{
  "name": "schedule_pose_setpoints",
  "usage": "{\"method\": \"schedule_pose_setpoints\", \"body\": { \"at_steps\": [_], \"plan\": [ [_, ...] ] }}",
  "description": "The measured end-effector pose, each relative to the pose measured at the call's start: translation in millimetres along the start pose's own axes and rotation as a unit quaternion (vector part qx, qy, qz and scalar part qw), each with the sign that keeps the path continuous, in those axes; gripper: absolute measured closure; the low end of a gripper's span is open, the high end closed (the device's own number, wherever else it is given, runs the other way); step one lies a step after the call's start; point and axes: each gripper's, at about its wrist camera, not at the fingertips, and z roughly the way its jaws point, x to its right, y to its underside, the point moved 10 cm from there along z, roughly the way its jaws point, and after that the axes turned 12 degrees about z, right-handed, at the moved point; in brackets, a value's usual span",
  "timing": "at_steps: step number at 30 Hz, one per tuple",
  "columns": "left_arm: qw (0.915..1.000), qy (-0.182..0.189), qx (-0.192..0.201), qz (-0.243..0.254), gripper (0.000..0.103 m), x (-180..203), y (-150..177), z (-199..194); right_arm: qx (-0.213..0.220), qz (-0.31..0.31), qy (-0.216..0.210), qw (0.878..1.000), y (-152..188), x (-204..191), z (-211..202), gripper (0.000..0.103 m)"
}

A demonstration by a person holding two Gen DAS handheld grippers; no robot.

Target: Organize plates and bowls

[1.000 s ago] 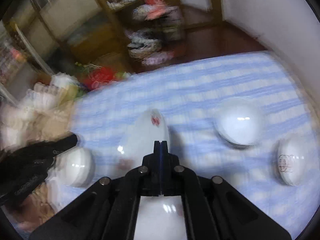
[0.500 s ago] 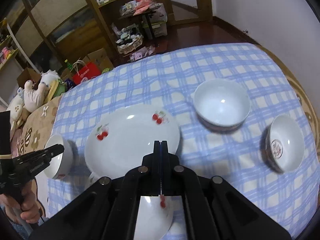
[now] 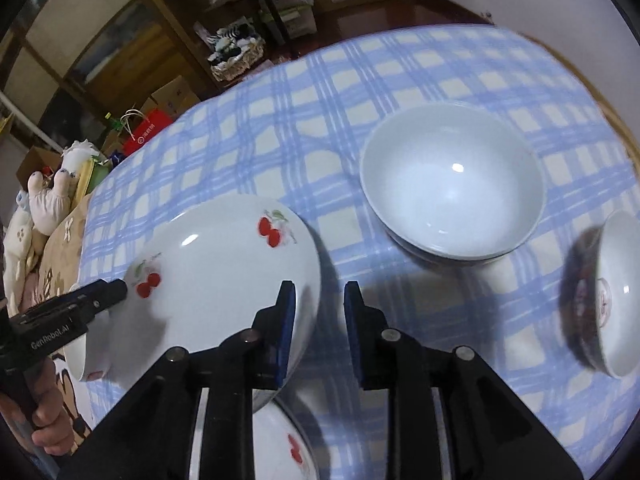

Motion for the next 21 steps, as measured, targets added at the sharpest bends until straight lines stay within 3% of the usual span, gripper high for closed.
{"method": "schedule_pose_setpoints", "body": {
  "at_steps": [2, 4, 7, 13, 21],
  "plan": [
    [0.9999, 0.008, -0.006, -0.003, 0.061, 3.3, -1.6, 10.0, -0.010, 0.007, -0.012, 1.000, -0.4, 1.9, 9.1, 0.078],
    [0.9997, 0.021, -0.008, -0.011, 0.071, 5.7, -3.0, 18.1, -0.019, 0.010, -0.024, 0.999, -0.5, 1.2, 16.3, 0.087],
    [0.9983, 0.054, -0.012, -0.018, 0.083, 13.9, -4.8, 27.1, -0.027, 0.011, -0.040, 0.999, -1.1, -3.0, 18.8, 0.094],
    [0.9989, 0.046, -0.001, -0.007, 0.084, 17.8, -7.7, 25.5, -0.033, 0.005, -0.041, 0.999, 0.1, -5.8, 15.8, 0.094],
    [0.9972, 0.071, 0.005, -0.021, 0.084, 17.5, 5.0, 13.2, -0.017, -0.009, -0.031, 0.999, 5.1, -12.6, -2.9, 0.094]
  ]
}}
